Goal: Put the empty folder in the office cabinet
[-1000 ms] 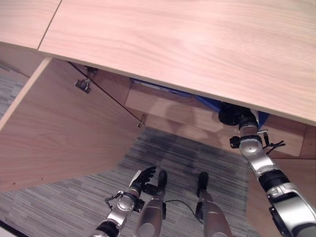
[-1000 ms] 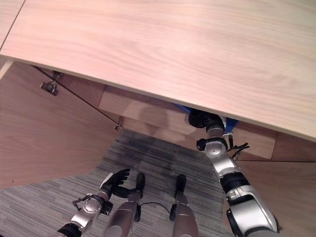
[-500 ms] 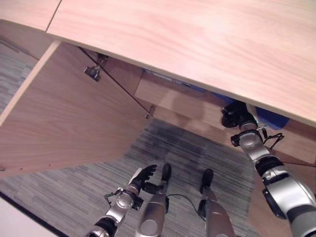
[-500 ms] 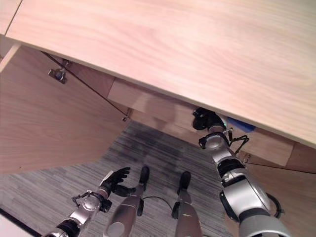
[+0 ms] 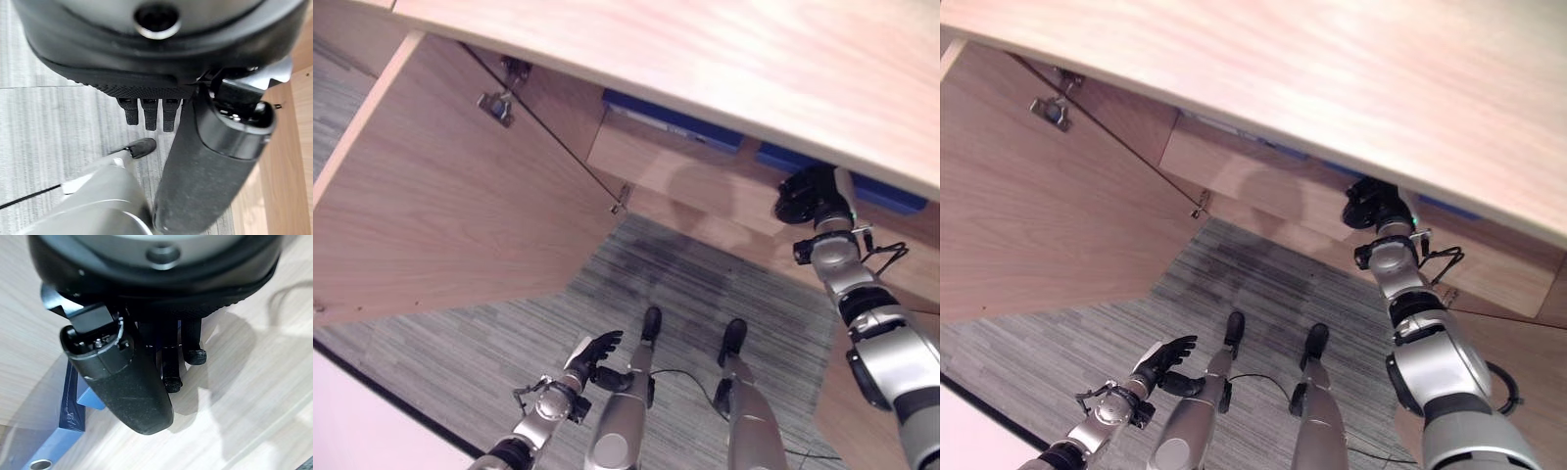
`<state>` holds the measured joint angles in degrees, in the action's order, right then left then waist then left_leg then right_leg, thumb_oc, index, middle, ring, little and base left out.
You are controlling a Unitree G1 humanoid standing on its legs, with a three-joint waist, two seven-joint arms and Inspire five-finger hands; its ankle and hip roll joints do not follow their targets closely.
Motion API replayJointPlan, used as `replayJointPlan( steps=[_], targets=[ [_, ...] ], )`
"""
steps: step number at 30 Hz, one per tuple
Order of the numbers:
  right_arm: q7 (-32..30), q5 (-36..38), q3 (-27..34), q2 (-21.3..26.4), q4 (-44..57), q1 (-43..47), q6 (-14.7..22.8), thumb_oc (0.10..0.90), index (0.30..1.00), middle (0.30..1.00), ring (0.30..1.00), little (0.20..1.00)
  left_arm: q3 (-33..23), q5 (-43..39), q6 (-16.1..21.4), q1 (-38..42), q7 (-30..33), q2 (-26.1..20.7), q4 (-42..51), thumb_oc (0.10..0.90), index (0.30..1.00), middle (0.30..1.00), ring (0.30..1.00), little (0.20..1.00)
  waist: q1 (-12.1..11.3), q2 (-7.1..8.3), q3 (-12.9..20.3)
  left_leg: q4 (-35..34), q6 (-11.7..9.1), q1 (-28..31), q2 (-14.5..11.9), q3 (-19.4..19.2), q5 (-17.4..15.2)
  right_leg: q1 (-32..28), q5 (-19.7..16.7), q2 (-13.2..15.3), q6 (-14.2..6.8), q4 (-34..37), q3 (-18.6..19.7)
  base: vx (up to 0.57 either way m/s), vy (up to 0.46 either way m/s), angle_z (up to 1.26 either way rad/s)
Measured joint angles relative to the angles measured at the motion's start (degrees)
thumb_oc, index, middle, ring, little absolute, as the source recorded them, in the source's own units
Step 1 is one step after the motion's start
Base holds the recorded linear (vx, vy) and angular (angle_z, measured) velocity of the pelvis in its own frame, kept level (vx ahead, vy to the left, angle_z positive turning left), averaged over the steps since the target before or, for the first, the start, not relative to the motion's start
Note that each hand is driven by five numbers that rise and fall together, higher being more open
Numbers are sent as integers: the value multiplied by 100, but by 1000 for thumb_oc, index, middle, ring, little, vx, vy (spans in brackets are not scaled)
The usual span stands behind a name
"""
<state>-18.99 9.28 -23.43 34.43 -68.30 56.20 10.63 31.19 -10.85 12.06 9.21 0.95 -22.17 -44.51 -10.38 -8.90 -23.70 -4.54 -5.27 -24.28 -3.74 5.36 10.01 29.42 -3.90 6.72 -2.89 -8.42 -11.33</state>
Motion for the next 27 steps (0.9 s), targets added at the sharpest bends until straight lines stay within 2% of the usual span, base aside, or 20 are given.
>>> replayJointPlan(
  steps=[4,9,15,18,22,23,24,25,26,27],
  targets=[
    [116,96,-4,310,-74,83,6,400,300,300,300,300,10,0,40,-67,-73,-16,237,800,900,900,900,900,-97,-110,2,0,-1,-125,22,-32,1,245,88,80,27,-338,-2,11,-5,12],
    [238,147,-20,504,-218,244,-29,400,300,300,300,300,16,-6,67,-135,-164,-18,319,800,900,900,900,900,-149,-178,23,0,-2,-245,36,-29,0,405,127,119,22,-463,-2,14,-1,10],
    [233,221,-10,589,-354,346,-215,400,300,300,300,300,18,-4,78,-141,-269,-18,349,800,900,900,900,900,-224,-190,31,1,-2,-256,90,-32,0,400,123,144,15,-438,72,9,2,3],
    [206,410,131,558,-142,130,-231,400,300,300,300,300,11,3,53,-123,-282,18,325,800,900,900,900,900,-206,-191,39,4,17,-149,99,-39,19,268,112,145,-1,-408,75,-5,-2,1],
    [-199,806,1007,166,1012,-813,-211,400,300,300,300,300,-124,10,-55,-120,-256,156,184,800,900,900,900,900,-66,-168,62,48,146,72,46,-64,196,-21,147,78,-20,-388,70,10,-16,-4],
    [-263,863,1077,133,1141,-961,-213,599,599,599,599,599,-140,8,-66,-98,-250,185,190,800,900,900,900,900,-43,-155,69,41,153,109,44,-94,178,-45,167,75,-41,-383,92,35,-41,-2],
    [-477,891,1637,-156,2167,-1910,-149,800,900,900,900,900,-437,-1,-120,-88,-201,396,186,800,900,900,900,900,28,-117,63,22,157,254,37,-103,191,-220,160,52,-17,-332,67,85,-52,2],
    [-543,890,1886,-453,2730,-2461,-49,800,900,900,900,900,-613,-7,-140,-113,-122,486,181,800,900,900,900,900,102,-23,74,17,160,364,17,-105,178,-367,169,41,-3,-255,49,79,-27,4],
    [-532,883,1911,-677,2987,-2863,13,800,900,900,900,900,-729,-7,-172,-105,-111,519,169,800,900,900,900,900,156,70,72,13,164,461,0,-122,154,-497,166,20,0,-170,48,63,-11,-2],
    [-442,873,1866,-1020,3242,-3327,32,800,900,900,900,900,-857,-6,-205,-54,-112,537,80,800,900,900,900,900,276,226,77,11,149,635,-26,-143,109,-738,166,-13,1,-34,31,55,5,-5]
  ],
)
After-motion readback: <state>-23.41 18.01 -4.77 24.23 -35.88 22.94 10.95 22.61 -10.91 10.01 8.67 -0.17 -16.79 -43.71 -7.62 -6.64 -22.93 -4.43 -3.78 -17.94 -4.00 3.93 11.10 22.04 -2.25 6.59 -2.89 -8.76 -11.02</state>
